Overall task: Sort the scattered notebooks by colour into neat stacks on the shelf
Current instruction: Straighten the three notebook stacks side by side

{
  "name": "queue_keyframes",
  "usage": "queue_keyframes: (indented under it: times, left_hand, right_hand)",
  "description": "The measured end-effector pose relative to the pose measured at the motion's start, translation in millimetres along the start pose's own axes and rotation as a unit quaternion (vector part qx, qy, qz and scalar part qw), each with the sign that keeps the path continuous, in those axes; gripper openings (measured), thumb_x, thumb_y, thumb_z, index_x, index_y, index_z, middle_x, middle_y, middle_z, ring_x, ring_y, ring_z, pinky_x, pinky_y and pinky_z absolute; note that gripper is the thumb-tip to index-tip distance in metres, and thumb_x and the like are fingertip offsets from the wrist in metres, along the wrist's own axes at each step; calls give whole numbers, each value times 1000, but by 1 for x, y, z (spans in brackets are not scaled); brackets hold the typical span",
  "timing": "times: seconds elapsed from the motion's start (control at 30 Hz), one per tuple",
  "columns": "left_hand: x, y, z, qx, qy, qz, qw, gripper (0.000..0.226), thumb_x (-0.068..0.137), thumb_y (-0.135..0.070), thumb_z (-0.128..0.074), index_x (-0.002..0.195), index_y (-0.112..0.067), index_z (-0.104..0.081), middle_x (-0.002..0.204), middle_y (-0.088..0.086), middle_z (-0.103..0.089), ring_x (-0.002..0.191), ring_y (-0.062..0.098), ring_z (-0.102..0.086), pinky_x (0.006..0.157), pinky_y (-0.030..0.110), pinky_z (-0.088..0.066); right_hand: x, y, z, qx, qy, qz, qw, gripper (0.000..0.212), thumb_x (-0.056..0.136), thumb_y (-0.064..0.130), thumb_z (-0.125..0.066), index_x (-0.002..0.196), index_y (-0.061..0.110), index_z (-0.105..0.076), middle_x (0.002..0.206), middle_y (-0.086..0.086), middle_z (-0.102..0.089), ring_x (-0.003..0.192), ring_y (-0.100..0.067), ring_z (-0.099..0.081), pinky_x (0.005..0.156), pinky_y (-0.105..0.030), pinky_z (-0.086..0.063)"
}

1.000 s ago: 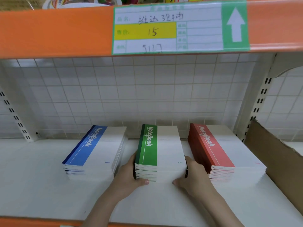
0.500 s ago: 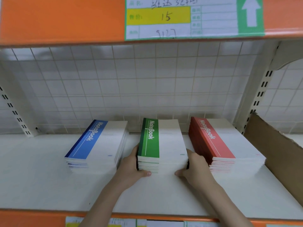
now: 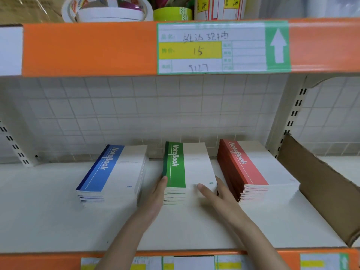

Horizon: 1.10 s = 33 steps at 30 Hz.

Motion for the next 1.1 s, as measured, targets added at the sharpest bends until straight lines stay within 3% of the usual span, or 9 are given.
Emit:
queue_keyframes:
  times: [0.2,0.3,0.4,0.47,0.57,0.67,0.77,0.9,1.1]
  left_hand:
    - [-14,-20,-10,30,67,-17,997,49,99,-53,-26,135,-32,-50,131,-12,-57,124,7,-50,112,32,-31]
    - [-21,-32,-7,41,78,-27,996,57,98,-55,-25,147,-27,-34,147,-8,-41,136,11,-36,118,38,-22]
    - [-33,-52,-2,152,42,-94,983,61,98,-52,-24,151,-23,-19,154,-6,-26,140,9,-24,116,32,-16]
    - [-47,-73,-4,253,-10,-179,951,61,99,-47,-25,152,-20,-14,159,-3,-10,143,11,-17,115,28,-16]
    - [-73,-100,-19,290,-29,-263,920,56,99,-43,-29,151,-23,-18,159,-14,1,141,6,-18,104,17,-23]
    - [-87,-117,-38,287,-4,-294,912,50,100,-39,-35,147,-24,-28,157,-18,-5,141,5,-20,112,25,-25]
    - [-91,-132,-63,274,27,-309,911,45,101,-34,-35,145,-27,-31,154,-16,-21,135,-7,-18,107,11,-14]
    - [-86,-139,-108,199,100,-273,936,45,102,-35,-32,146,-28,-31,150,-17,-31,125,-16,-23,102,6,-16]
    - [-52,-137,-178,28,127,-154,979,31,102,-31,-35,134,-31,-36,122,-14,-53,98,-11,-54,81,4,-37]
  right_hand:
    - [2,-1,-1,4,7,-14,1000,34,89,44,-58,121,41,-49,126,25,-56,117,5,-51,87,-12,-39]
    - [-3,7,14,-35,-58,-12,998,60,94,45,-48,145,16,-34,148,5,-38,135,-8,-36,102,-16,-25]
    - [-15,34,32,-79,-129,71,986,46,100,34,-40,126,-3,-48,134,-15,-51,116,4,-41,88,-19,-33]
    - [-24,53,37,-99,-138,121,978,33,101,29,-39,122,11,-57,122,4,-57,101,18,-47,78,-10,-34]
    - [-32,74,48,-134,-153,164,965,32,101,26,-39,129,21,-54,120,18,-48,110,14,-38,83,4,-24]
    - [-36,87,71,-154,-191,186,952,30,100,21,-41,123,17,-60,120,16,-52,116,3,-43,83,8,-24]
    - [-33,87,102,-174,-218,180,943,29,98,14,-42,117,16,-64,128,10,-51,124,-4,-43,86,7,-24]
    - [-26,72,150,-192,-279,139,931,32,97,11,-42,124,11,-60,139,-3,-51,130,-18,-45,103,-26,-33]
    - [3,29,197,-192,-281,33,940,30,100,16,-38,112,-3,-58,102,-18,-63,104,-38,-55,73,-30,-33]
Point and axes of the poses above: each hand's wrist, its own x-axis towards the middle knuckle, its own z-axis out of the back of the hand, y = z × x, the point moved 9 cm from there along x, towards the middle knuckle
